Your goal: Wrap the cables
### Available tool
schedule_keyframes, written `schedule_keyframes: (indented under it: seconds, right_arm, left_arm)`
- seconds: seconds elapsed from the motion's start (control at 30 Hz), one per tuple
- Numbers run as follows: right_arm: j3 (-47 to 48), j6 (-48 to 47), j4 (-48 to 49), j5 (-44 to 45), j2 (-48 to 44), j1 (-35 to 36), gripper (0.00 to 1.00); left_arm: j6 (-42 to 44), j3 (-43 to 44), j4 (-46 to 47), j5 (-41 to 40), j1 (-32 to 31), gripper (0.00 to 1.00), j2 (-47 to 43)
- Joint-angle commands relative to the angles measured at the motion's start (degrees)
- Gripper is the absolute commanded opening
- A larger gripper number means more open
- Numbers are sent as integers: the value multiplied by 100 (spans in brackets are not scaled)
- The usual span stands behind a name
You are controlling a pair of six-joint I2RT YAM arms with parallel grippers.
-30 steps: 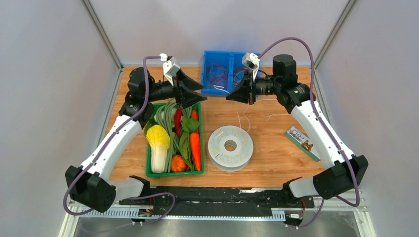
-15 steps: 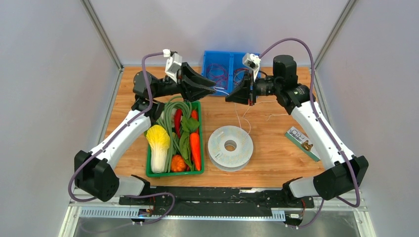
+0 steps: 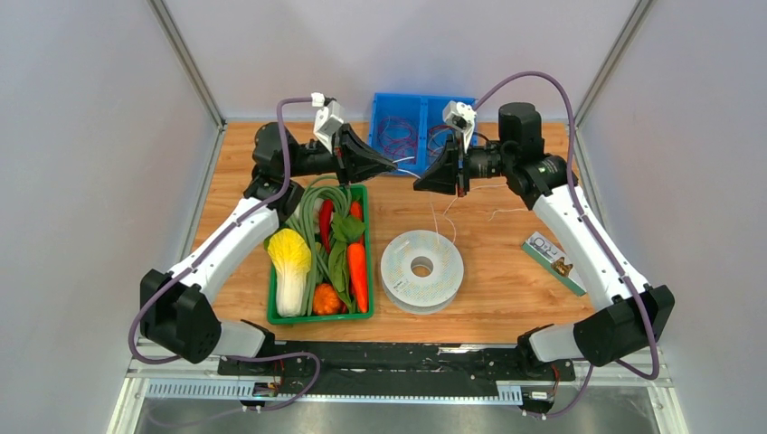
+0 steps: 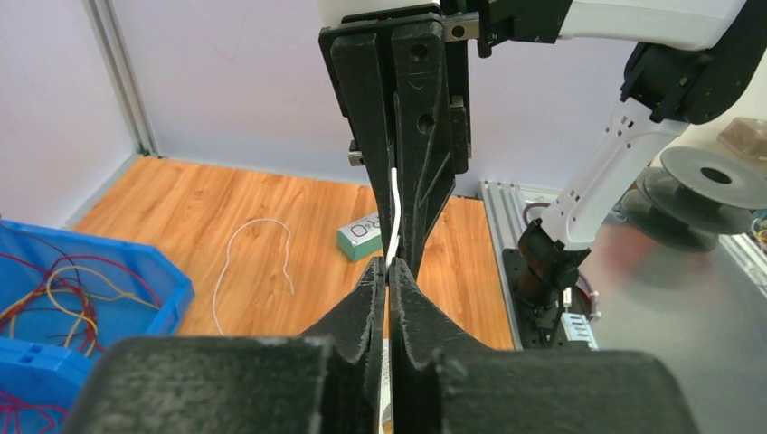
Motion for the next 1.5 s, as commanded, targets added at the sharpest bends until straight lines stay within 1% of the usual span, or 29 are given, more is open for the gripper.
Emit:
schedule_keyframes:
  seconds: [0.0, 0.07, 0.13, 0.2, 0.27, 0.3, 0.37, 0.4, 0.43, 0.47, 0.53, 0.6, 0.63, 0.7, 0.77, 0.9, 0.97, 1.03, 1.13, 1.23, 1.33, 1.47]
  right_arm:
    - [367, -428, -461, -47, -58, 25, 0]
    - [508, -744, -856, 15, -23, 16, 0]
    - [614, -1095, -1269, 94, -14, -1, 0]
    - [719, -1403, -1533, 173, -5, -1, 0]
    - [772, -1588, -1692, 199, 30, -1, 0]
    - [807, -1650, -1762, 200, 47, 16, 0]
    - [860, -1773, -1842, 217, 100, 16, 0]
    - [878, -1809, -1877, 243, 117, 8, 4]
    - [904, -1844, -1895, 296, 135, 8, 12]
    - [939, -1888, -1938, 357, 127, 8, 22]
    - [974, -2028, -2000, 506, 92, 8, 37]
    - [922, -2238, -2018, 682, -22, 16, 57]
    - [878, -2327, -1983, 735, -93, 16, 64]
    - [747, -2398, -1800, 849, -259, 25, 73]
    - [571, -2398, -1501, 1068, -426, 147, 79]
    - [-131, -2415, -272, 1850, -988, 586, 80]
    - [-570, -2625, 343, 2464, -1270, 841, 79]
    - [-905, -2915, 758, 2992, -1508, 1079, 77]
    - [-1143, -3442, 899, 3397, -1613, 1378, 77]
    - [-1249, -3750, 874, 3600, -1605, 1563, 75]
    - [-1354, -3927, 944, 3794, -1579, 1738, 74]
    - [-1442, -4059, 1031, 3961, -1543, 1871, 67]
  left_arm:
    - [1153, 444, -1285, 182, -21, 0, -163]
    - [2382, 672, -2805, 76, -38, 0, -304]
    - [3849, 1085, -4640, -82, -56, 0, -287]
    - [4758, 1585, -5952, -258, -73, 0, -121]
    - [5112, 1964, -6755, -424, -117, 0, 55]
    - [5183, 2105, -7002, -451, -135, 0, 134]
    - [5236, 2307, -7241, -417, -161, 0, 205]
    - [5210, 2369, -7303, -408, -196, 0, 240]
    - [5132, 2405, -7329, -399, -231, 0, 258]
    - [5061, 2431, -7365, -355, -249, 0, 275]
    - [4842, 2493, -7409, -267, -241, 0, 302]
    - [4465, 2589, -7470, -363, -241, 0, 363]
    - [4341, 2677, -7583, -373, -240, 0, 424]
    - [4043, 2922, -7803, -442, -249, 0, 565]
    - [3604, 3072, -7866, -618, -249, 0, 688]
    - [2717, 3117, -7857, -505, -249, 0, 855]
    - [2181, 3056, -7761, -373, -249, 0, 908]
    - [1758, 2950, -7594, -337, -249, 0, 900]
    - [1248, 2853, -7436, -416, -241, 0, 882]
    - [755, 2810, -7339, -469, -249, 0, 864]
    - [255, 2573, -7015, -531, -249, 0, 750]
    - [-397, 2159, -6487, -320, -249, 0, 610]
